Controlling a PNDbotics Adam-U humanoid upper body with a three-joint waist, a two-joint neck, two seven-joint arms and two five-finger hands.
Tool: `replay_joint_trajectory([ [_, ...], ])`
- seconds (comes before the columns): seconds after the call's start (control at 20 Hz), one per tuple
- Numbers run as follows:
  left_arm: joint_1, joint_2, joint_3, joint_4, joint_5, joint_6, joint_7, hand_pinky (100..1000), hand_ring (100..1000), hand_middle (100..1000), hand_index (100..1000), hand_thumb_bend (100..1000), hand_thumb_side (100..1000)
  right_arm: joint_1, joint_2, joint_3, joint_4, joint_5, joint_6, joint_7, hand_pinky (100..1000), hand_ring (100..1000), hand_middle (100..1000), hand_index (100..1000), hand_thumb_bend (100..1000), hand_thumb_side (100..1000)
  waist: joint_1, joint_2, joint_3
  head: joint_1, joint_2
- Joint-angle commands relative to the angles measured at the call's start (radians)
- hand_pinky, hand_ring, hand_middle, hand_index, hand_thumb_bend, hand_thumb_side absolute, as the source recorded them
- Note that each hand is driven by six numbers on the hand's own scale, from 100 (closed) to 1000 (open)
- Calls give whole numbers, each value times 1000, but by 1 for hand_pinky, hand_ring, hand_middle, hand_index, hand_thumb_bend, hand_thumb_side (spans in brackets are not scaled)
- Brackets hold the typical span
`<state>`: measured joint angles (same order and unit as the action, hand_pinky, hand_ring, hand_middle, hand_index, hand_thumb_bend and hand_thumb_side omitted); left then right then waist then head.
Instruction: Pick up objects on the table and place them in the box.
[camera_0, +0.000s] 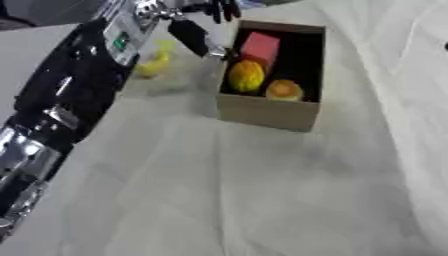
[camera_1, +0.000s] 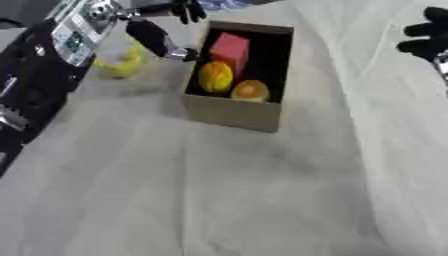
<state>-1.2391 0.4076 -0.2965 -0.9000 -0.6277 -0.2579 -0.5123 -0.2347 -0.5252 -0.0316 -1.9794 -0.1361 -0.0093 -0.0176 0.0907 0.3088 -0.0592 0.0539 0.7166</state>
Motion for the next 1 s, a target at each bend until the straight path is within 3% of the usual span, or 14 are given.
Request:
replay_joint_trajectory([
  [0.05, 1, 121, 32, -26, 13, 13, 15, 810, 724, 714, 846, 518, 432, 0, -24, -15, -21, -1, -1, -9, 902, 763, 749, 890, 100, 703, -8, -27, 9, -11, 4],
  [0.3, 67, 264, 57, -39, 2, 27, -3, 825, 755, 749, 869, 557, 453, 7, -29, -21, -21, 4, -5, -16, 902, 763, 749, 891, 100, 702, -15, -27, 27, -22, -1],
  [0.45, 104, 311, 70, -43, 10, 32, -26, 826, 757, 752, 873, 575, 447, 8, -28, -22, -21, 5, -6, -19, 902, 763, 750, 891, 100, 702, -21, -25, 34, -22, -4],
  [1.0, 155, 334, 65, 11, 40, 31, -92, 821, 754, 743, 877, 627, 421, 4, -26, -24, -21, 8, -13, -25, 902, 763, 750, 890, 100, 702, -49, -13, 34, -4, -19],
])
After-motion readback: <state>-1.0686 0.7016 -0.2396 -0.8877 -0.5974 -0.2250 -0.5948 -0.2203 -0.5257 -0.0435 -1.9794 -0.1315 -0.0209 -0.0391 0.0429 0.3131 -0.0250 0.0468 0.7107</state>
